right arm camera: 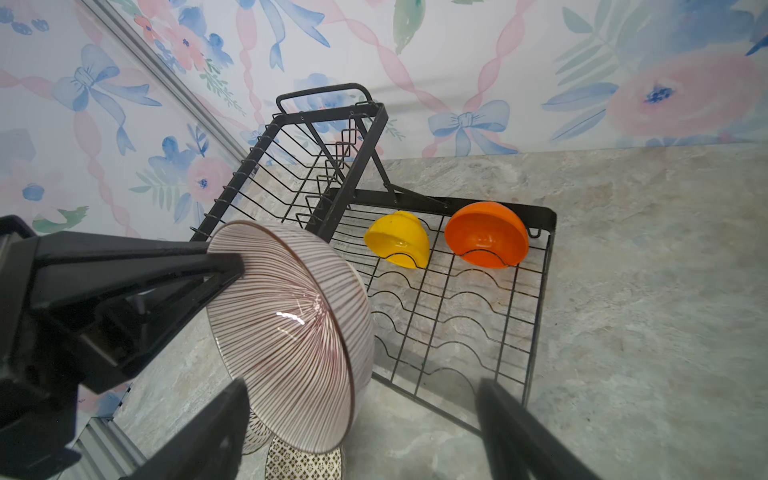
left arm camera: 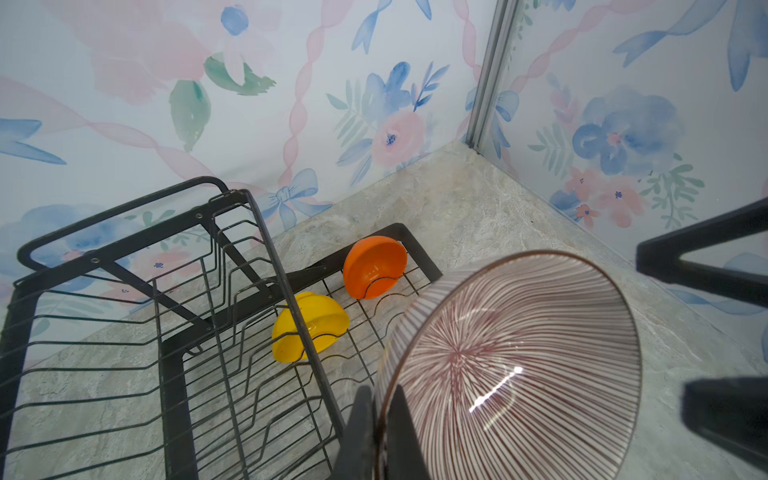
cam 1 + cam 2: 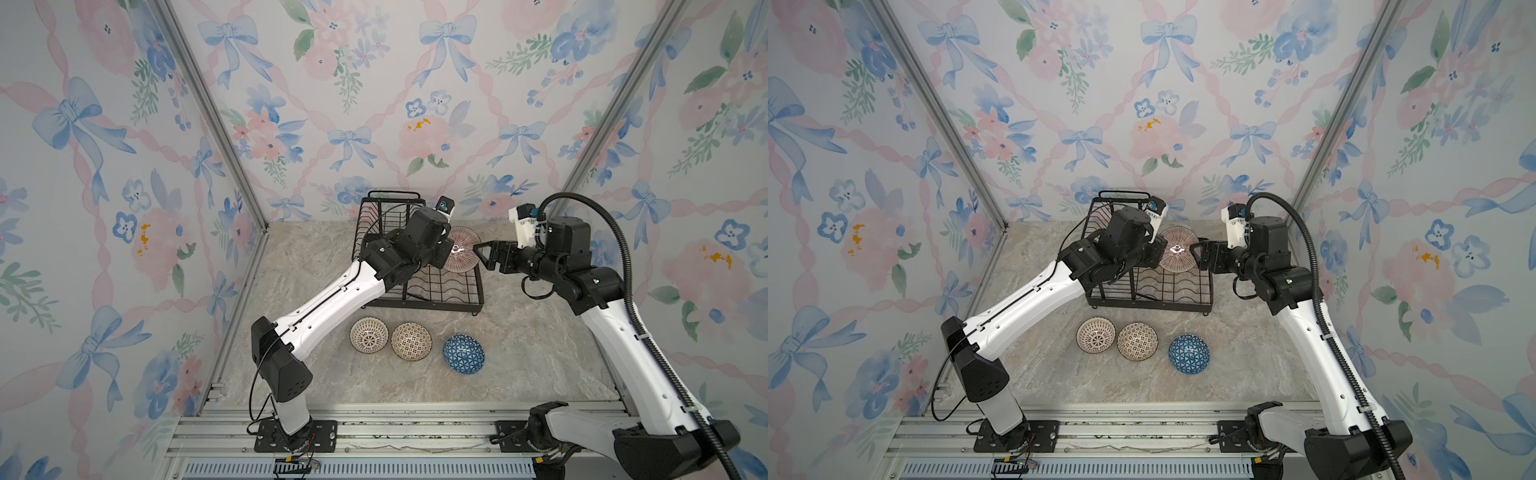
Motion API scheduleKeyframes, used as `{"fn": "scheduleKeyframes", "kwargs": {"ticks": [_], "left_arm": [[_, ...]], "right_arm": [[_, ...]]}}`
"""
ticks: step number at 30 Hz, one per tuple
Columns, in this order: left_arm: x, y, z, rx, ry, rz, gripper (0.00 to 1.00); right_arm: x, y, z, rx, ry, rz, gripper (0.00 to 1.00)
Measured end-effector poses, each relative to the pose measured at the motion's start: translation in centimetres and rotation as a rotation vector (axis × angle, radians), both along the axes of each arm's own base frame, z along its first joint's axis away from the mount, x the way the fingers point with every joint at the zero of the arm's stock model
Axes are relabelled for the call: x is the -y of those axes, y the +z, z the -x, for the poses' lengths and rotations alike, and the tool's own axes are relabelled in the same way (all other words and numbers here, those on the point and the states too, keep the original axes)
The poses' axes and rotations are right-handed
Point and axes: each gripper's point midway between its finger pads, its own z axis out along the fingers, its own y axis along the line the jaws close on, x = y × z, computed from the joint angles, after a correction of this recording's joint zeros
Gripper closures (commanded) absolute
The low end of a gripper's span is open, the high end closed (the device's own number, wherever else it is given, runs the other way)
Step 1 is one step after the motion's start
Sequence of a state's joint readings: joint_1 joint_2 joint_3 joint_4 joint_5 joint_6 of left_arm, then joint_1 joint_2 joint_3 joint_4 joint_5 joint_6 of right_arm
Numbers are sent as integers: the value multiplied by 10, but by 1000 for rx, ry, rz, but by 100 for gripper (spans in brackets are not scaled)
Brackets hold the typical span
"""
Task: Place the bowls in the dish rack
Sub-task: 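Grasp the pink-striped bowl's rim with the right gripper while the left holds it, then open the left gripper and withdraw it while the right holds the bowl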
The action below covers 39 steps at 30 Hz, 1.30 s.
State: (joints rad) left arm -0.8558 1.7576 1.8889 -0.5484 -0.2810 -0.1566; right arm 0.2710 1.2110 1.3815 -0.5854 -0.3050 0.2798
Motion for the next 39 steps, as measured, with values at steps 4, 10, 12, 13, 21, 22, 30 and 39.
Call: {"fn": "scheduleKeyframes", "kwargs": {"ticks": [4, 10, 12, 13, 21, 22, 30, 39], "left_arm": [[2, -4, -1, -6, -1, -7, 100], [2, -3, -2, -3, -1, -4, 100], [2, -3, -2, -3, -1, -4, 100], [2, -3, -2, -3, -1, -4, 100], [2, -3, -2, -3, -1, -4, 100], [2, -3, -2, -3, -1, -4, 100], [4, 1, -2, 3, -5, 6, 100], [4, -4, -1, -2, -15, -4, 62]], "right_arm": [[-8, -11, -9, -28, -12, 3, 36], [-8, -19, -21, -43, -58, 5, 51], [-9, -21, -23, -45, -63, 9, 54], [-10, -22, -24, -45, -63, 10, 56], [-16, -33, -31, -67, -66, 22, 75], [-16, -34, -31, -68, -63, 24, 77], [-17, -43, -32, -80, -69, 46, 98], [-15, -46, -33, -80, -73, 60, 100]]}}
